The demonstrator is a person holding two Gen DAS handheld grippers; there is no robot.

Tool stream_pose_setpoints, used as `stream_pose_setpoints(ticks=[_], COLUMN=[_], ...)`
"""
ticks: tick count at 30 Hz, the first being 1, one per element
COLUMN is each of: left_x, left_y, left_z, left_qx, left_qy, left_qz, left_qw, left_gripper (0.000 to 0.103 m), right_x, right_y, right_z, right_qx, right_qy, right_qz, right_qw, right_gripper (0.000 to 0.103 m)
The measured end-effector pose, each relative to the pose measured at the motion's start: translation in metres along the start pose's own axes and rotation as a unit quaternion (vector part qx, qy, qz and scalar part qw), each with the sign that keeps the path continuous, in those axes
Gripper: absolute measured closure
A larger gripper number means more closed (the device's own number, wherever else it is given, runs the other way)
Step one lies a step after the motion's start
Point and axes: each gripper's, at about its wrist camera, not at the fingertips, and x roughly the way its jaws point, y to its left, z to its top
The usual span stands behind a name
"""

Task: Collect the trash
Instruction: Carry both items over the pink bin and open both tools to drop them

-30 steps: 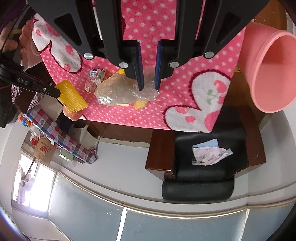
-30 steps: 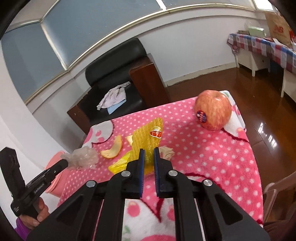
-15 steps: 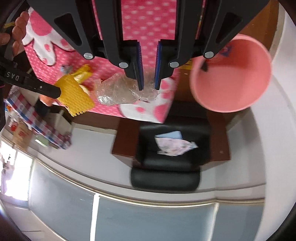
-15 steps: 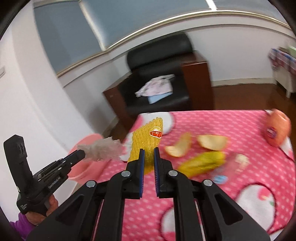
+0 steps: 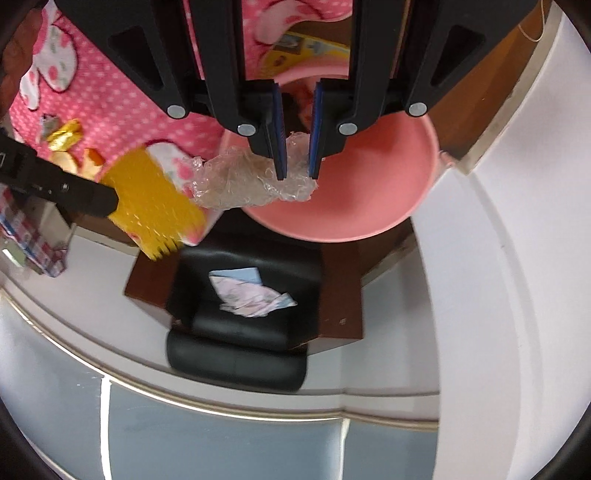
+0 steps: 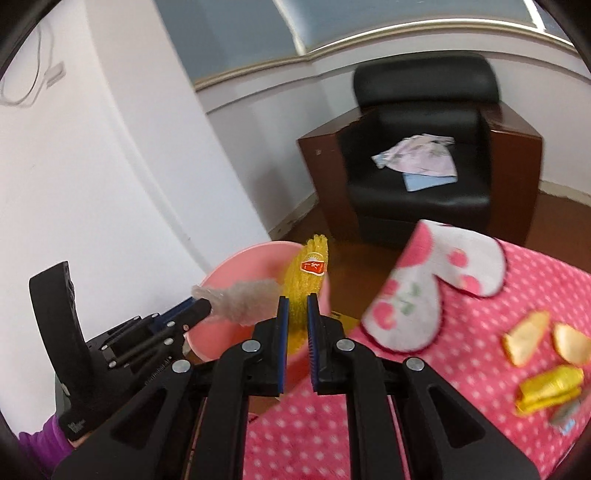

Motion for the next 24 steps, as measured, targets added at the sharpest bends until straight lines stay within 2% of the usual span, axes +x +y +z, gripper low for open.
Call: stream_pose_setpoints(ticks=[5, 14, 18, 22, 24], left_x=[0.009, 0.021, 0.023, 0.019, 0.015], left_y=[0.020, 0.036, 0.041, 0.044, 0.045], left_z=[-0.005, -0.013, -0.015, -0.016, -0.016], left_qx=[-0.012, -0.021, -0.026, -0.030, -0.030], left_qy=[0.016, 0.032, 0.038, 0.032, 0.028], left_qz=[0.016, 0.024, 0.026, 0.025, 0.023], left_qw=[0.9997, 0.9990, 0.9986, 0.9987, 0.9989], left_gripper=[0.092, 0.091, 0.087, 0.081, 0.077], right_x=[0.031, 0.068, 0.078, 0.079, 0.077], right_y=[0.021, 0.041, 0.042, 0.038, 0.037], right_z=[0.006, 0.003, 0.001, 0.001, 0.001], right_qx=[-0.025, -0.035, -0.028, -0.017, -0.015], right_qy=[0.022, 0.057, 0.074, 0.073, 0.070], right_qz=[0.006, 0.009, 0.012, 0.019, 0.019], right_qw=[0.999, 0.998, 0.997, 0.997, 0.997], right_gripper=[0.093, 0.093, 0.092, 0.070, 0.069])
